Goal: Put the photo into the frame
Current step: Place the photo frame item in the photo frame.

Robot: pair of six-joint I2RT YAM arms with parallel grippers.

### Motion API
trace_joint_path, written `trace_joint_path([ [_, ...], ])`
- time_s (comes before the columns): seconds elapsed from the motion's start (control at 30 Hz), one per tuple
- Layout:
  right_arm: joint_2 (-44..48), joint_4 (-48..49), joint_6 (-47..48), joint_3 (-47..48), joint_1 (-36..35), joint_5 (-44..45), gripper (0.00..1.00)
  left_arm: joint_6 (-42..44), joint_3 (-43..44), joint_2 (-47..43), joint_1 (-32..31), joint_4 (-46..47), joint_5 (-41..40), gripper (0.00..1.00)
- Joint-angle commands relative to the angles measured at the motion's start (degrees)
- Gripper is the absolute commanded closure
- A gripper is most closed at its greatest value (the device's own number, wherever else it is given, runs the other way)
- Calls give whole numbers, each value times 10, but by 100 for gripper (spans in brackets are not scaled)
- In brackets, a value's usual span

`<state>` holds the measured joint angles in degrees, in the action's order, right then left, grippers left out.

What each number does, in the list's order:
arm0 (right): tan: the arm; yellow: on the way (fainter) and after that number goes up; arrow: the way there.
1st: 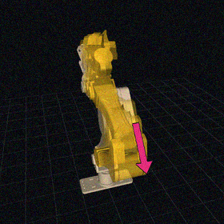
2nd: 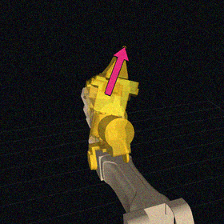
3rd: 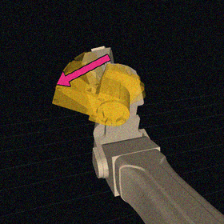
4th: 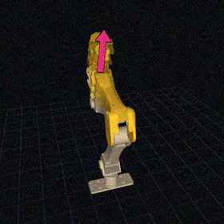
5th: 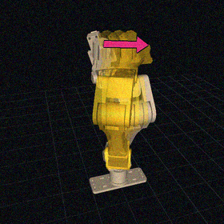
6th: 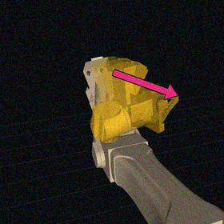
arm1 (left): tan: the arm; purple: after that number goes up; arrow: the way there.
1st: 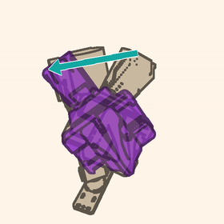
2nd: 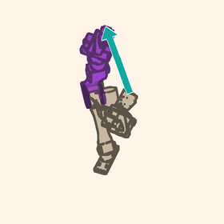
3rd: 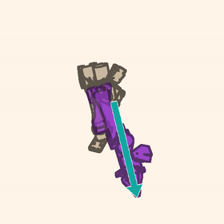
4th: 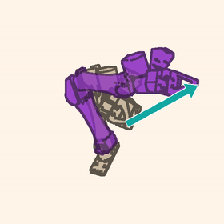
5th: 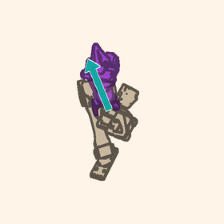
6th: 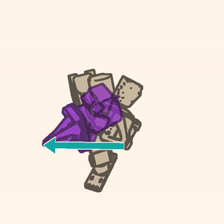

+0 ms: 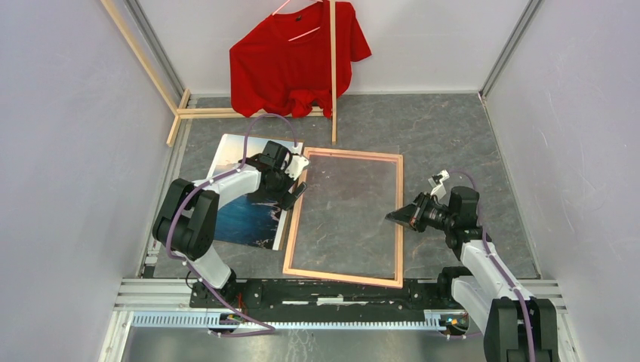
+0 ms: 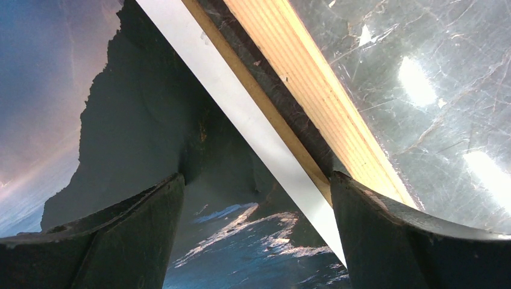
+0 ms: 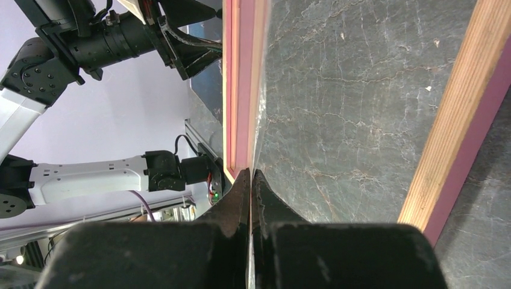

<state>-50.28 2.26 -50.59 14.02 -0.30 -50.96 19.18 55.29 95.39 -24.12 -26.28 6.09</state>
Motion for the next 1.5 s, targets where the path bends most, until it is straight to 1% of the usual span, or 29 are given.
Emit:
trace_joint_path([
  [0.0, 7, 6, 15, -6, 17, -10, 100, 11, -7, -5, 1, 9, 8, 4],
  [0.27, 6, 20, 10, -7, 18, -19, 100, 11, -9, -3, 1, 10, 10, 4],
  [0.57, 25, 111, -61, -17, 18, -44, 100, 9, -7, 1, 1, 12, 17, 4],
  [0.93, 24, 140, -94, -24, 16, -35, 100, 9, -6, 2, 0, 11, 22, 4],
  [1.2, 24, 158, -106, -8, -1, -29, 100, 9, -3, 6, 0, 10, 22, 4],
  [1.33, 13, 188, -130, -7, -30, -25, 100, 9, -3, 5, 0, 9, 24, 4],
  [1.47, 3, 226, -163, -7, -39, -29, 100, 10, -4, 4, 0, 9, 23, 4],
])
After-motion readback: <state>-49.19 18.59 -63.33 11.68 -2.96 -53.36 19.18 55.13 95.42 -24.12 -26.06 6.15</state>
